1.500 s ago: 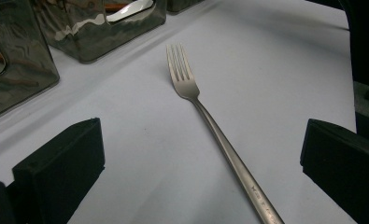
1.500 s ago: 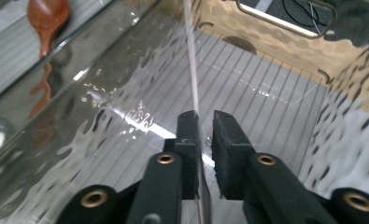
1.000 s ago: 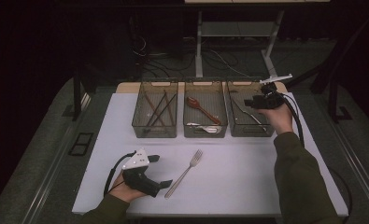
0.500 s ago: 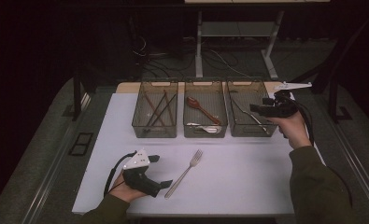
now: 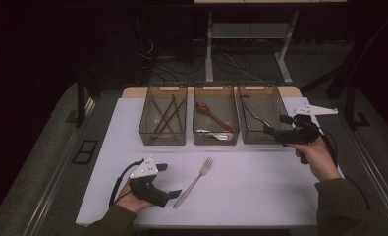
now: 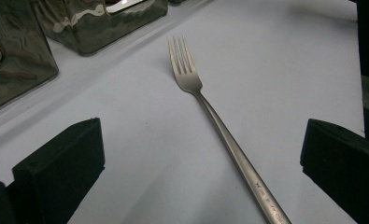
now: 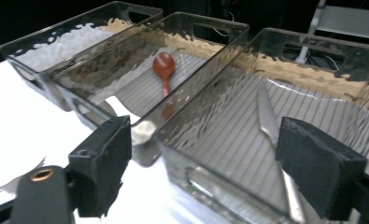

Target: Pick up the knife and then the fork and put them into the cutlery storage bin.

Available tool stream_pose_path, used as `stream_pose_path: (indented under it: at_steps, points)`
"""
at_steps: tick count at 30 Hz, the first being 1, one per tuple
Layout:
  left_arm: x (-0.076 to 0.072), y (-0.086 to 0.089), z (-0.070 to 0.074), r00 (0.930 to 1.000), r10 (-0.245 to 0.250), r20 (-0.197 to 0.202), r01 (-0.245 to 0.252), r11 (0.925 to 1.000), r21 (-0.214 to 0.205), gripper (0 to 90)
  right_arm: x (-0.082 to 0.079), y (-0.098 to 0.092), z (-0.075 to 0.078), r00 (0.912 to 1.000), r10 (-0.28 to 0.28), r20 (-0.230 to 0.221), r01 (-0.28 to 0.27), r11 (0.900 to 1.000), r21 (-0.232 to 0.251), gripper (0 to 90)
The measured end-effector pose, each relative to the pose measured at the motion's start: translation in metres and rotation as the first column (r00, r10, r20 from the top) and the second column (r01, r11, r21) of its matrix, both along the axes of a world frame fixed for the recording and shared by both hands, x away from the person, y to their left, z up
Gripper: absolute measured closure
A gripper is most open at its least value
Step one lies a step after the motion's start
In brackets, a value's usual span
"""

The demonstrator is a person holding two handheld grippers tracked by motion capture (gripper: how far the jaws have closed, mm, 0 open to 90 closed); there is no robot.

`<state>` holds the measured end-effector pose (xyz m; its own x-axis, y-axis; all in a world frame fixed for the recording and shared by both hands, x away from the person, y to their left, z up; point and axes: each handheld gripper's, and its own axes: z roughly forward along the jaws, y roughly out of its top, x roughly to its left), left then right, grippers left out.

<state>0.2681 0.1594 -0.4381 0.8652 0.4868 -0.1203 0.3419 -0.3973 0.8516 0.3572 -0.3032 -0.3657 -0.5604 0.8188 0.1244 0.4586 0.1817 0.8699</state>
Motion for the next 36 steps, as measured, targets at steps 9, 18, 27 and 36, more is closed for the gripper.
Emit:
stream_pose_path:
  at_steps: [9, 18, 27, 36]
  points:
    - [0.0, 0.0, 0.0, 1.0, 0.001, -0.002, -0.001, 1.0, 0.003, 0.0, -0.03, 0.007, -0.02, 0.9991, 0.042, -0.009, -0.042, 0.9991, -0.003, 18.3]
    - [-0.001, 0.0, 0.001, 1.0, 0.002, 0.002, -0.002, 1.0, 0.002, 0.0, -0.062, 0.007, -0.05, 0.9982, 0.054, -0.025, -0.055, 0.9981, -0.028, 18.3]
    - [-0.001, -0.003, 0.003, 1.0, 0.004, 0.0, -0.004, 0.9999, 0.011, 0.0, -0.087, 0.01, -0.069, 0.9954, 0.081, -0.051, -0.084, 0.9948, -0.058, 18.3]
    - [-0.004, -0.019, 0.01, 0.998, -0.054, -0.034, 0.055, 0.9978, 0.038, 32.1, -0.097, 0.01, -0.073, 0.9942, 0.091, -0.057, -0.095, 0.9931, -0.069, 18.3]
